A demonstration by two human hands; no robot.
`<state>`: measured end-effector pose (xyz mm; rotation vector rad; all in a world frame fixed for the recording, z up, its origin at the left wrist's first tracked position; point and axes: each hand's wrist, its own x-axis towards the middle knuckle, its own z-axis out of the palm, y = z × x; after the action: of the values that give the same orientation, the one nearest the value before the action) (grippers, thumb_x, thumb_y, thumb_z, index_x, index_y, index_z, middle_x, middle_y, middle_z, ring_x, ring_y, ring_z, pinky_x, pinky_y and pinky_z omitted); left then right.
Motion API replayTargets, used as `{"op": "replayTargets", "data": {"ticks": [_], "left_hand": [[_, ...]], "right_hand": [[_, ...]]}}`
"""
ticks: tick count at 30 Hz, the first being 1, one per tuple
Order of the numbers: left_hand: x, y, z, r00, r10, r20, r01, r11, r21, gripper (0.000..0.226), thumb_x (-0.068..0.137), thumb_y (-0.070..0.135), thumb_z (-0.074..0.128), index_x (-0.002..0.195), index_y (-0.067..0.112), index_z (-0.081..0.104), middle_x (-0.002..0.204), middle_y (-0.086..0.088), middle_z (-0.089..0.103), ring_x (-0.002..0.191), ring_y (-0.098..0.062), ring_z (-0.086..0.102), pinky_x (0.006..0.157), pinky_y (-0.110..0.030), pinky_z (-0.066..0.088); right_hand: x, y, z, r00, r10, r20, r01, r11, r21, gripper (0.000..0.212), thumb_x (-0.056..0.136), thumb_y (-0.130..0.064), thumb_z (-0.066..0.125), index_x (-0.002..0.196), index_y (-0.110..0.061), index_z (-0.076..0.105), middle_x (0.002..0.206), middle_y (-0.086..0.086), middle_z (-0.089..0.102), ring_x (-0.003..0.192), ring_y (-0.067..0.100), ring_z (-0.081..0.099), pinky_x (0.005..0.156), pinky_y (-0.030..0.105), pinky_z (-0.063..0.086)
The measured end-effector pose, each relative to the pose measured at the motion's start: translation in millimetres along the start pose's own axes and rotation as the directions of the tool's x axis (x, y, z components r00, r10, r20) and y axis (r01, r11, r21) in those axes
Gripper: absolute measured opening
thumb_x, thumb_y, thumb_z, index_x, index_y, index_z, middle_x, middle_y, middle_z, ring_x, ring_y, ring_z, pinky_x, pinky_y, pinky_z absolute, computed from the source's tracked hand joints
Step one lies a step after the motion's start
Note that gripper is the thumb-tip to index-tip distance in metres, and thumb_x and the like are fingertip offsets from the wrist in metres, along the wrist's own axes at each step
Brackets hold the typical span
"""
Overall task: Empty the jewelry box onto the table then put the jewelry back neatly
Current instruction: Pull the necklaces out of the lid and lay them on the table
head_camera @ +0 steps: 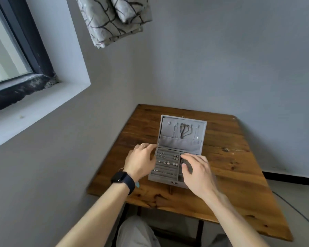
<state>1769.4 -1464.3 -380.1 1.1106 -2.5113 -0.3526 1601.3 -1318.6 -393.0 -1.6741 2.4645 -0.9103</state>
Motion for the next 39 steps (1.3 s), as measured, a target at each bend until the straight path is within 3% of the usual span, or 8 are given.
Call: {"op": "replayTargets", "data": {"ticks": [7,13,18,20,23,28,34,39], "left_hand": [[42,33,8,0.998,0.044,0.04,-0.047,0.996,0.075,0.05,0.095,0.03,0.052,0.144,0.033,0.046,0.148,0.0,0.046,0.131,-0.025,0.045,0.1,-0.039,0.044],[103,27,14,0.992,-0.115,0.05,0.124,0.967,-0.225,0.067,0.089,0.03,0.06,0.15,0.03,0.032,0.151,-0.008,0.034,0.135,-0.031,0.041,0.105,-0.042,0.045],[146,19,26,0.981,-0.164,0.107,0.195,0.88,-0.432,0.081,0.089,0.02,0.064,0.156,0.032,0.02,0.154,-0.012,0.031,0.138,-0.029,0.037,0.098,-0.026,0.036],[158,16,30,0.978,-0.149,0.143,0.199,0.861,-0.468,0.083,0.09,0.016,0.065,0.157,0.032,0.017,0.152,-0.014,0.037,0.13,-0.026,0.046,0.097,-0.026,0.041],[167,10,35,0.977,-0.119,0.179,0.196,0.834,-0.516,0.084,0.091,0.007,0.063,0.158,0.028,0.016,0.139,-0.014,0.054,0.087,-0.005,0.06,0.073,-0.013,0.052],[166,-3,41,0.987,-0.126,0.097,0.158,0.819,-0.552,0.084,0.089,0.01,0.073,0.156,0.028,0.024,0.143,-0.009,0.053,0.132,-0.025,0.052,0.105,-0.04,0.049],[164,-12,35,0.995,-0.086,0.041,0.095,0.862,-0.498,0.075,0.085,0.017,0.078,0.147,0.03,0.038,0.133,-0.004,0.062,0.119,-0.019,0.061,0.09,-0.027,0.055],[162,-12,33,0.996,-0.083,0.017,0.082,0.894,-0.44,0.068,0.088,0.02,0.076,0.144,0.031,0.038,0.134,-0.003,0.061,0.115,-0.019,0.063,0.084,-0.028,0.057]], "right_hand": [[30,26,-29,0.997,0.018,-0.073,-0.022,0.998,-0.06,0.033,0.096,-0.029,0.056,0.128,-0.023,0.063,0.126,-0.008,0.065,0.12,0.013,0.048,0.1,0.025,0.04],[74,31,-16,0.994,0.082,-0.077,-0.085,0.996,-0.025,0.029,0.097,-0.04,0.053,0.123,-0.033,0.062,0.114,-0.014,0.065,0.106,0.014,0.054,0.085,0.029,0.048],[114,29,15,0.984,0.152,-0.096,-0.148,0.988,0.051,0.025,0.096,-0.043,0.055,0.117,-0.035,0.066,0.109,-0.017,0.063,0.097,0.009,0.061,0.072,0.028,0.054],[127,27,28,0.98,0.173,-0.103,-0.166,0.984,0.073,0.025,0.095,-0.042,0.057,0.116,-0.035,0.067,0.11,-0.017,0.063,0.093,0.008,0.063,0.069,0.025,0.053],[142,23,44,0.972,0.194,-0.136,-0.185,0.98,0.078,0.027,0.095,-0.04,0.058,0.118,-0.032,0.068,0.114,-0.013,0.064,0.095,0.012,0.065,0.07,0.025,0.053],[158,15,54,0.931,0.287,-0.226,-0.29,0.957,0.019,0.025,0.096,-0.043,0.056,0.112,-0.029,0.068,0.111,-0.008,0.065,0.094,0.019,0.067,0.068,0.029,0.051],[166,2,56,0.902,0.353,-0.25,-0.377,0.925,-0.055,0.025,0.097,-0.047,0.052,0.106,-0.029,0.068,0.108,-0.007,0.065,0.092,0.023,0.067,0.063,0.026,0.041],[165,-11,65,0.912,0.323,-0.253,-0.364,0.922,-0.135,0.021,0.1,-0.039,0.047,0.105,-0.026,0.063,0.112,-0.003,0.061,0.09,0.028,0.068,0.062,0.028,0.04]]}}
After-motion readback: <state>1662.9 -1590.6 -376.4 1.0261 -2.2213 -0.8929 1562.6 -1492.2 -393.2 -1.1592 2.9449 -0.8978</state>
